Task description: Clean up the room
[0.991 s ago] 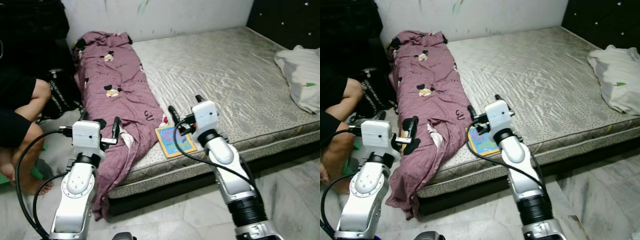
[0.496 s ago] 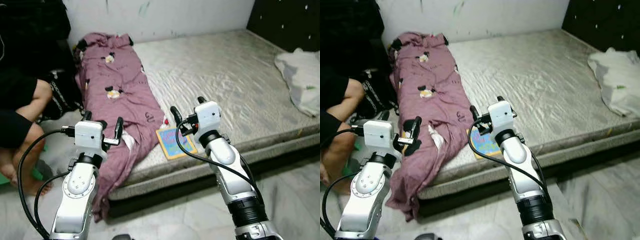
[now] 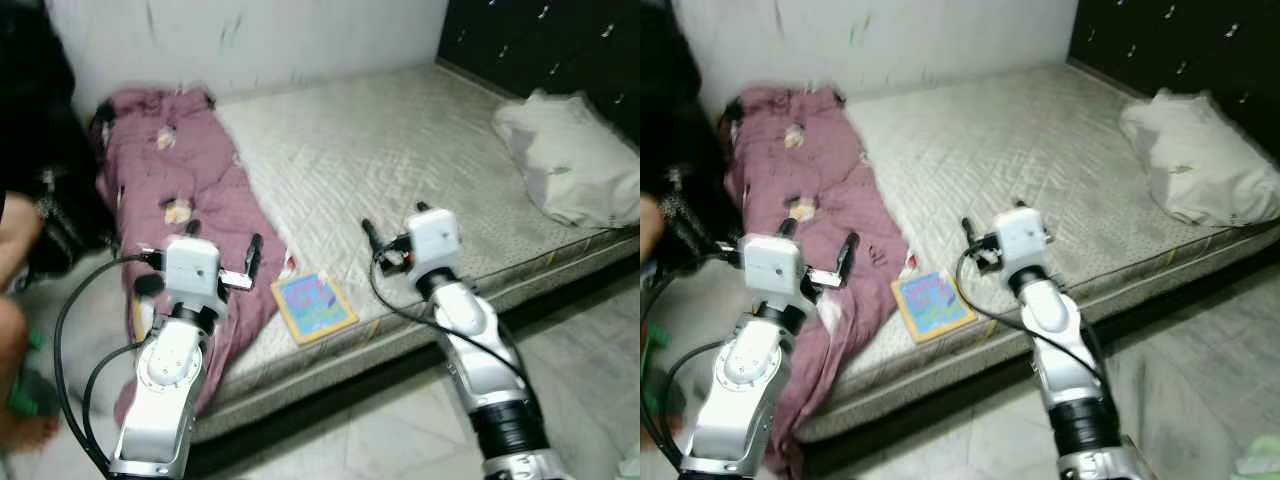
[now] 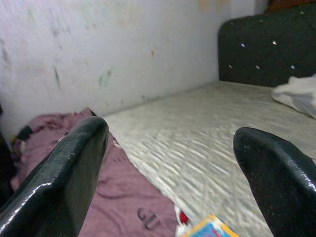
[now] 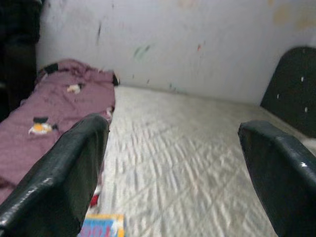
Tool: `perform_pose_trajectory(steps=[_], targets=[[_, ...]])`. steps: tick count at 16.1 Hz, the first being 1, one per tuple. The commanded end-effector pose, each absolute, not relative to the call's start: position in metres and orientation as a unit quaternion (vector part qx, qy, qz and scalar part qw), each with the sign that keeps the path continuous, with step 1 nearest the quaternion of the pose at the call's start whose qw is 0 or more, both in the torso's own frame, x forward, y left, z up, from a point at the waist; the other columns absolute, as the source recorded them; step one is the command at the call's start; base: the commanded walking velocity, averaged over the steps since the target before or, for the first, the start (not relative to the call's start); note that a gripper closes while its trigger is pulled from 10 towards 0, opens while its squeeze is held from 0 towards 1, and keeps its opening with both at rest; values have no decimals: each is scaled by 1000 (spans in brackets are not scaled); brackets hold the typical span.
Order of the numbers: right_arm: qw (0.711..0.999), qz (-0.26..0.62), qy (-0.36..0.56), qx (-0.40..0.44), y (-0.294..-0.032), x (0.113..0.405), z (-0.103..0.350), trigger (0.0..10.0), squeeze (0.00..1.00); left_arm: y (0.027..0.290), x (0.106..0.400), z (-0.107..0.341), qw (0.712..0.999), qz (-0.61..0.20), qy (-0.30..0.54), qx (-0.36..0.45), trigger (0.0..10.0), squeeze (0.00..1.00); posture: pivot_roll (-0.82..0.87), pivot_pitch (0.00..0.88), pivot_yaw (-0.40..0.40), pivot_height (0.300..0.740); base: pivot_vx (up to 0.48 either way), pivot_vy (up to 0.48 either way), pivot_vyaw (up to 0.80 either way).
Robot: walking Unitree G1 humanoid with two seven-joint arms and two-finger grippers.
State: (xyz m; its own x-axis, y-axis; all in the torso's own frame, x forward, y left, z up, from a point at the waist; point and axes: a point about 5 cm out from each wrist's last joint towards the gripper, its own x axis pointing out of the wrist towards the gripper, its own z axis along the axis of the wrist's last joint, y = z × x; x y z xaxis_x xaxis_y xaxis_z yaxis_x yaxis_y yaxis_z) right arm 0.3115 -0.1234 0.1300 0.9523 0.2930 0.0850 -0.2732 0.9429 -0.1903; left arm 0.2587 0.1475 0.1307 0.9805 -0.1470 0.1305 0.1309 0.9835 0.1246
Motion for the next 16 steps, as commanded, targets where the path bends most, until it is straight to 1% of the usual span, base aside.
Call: perform_pose_trajectory(steps=[1, 5, 16], targets=[[980, 166, -75, -81, -107, 314, 139, 10000, 0, 160, 259, 130, 994, -51, -66, 66, 10000, 0, 31, 0, -1, 740, 307, 0, 0], [980, 163, -73, -88, -110, 315, 137, 10000, 0, 160, 260, 129, 995, -45, -65, 68, 10000, 0, 33, 0, -1, 740, 0, 0, 0], [979, 167, -73, -95, -108, 317, 136, 10000, 0, 158, 262, 129, 995, -50, -64, 65, 10000, 0, 31, 0, -3, 740, 0, 0, 784]])
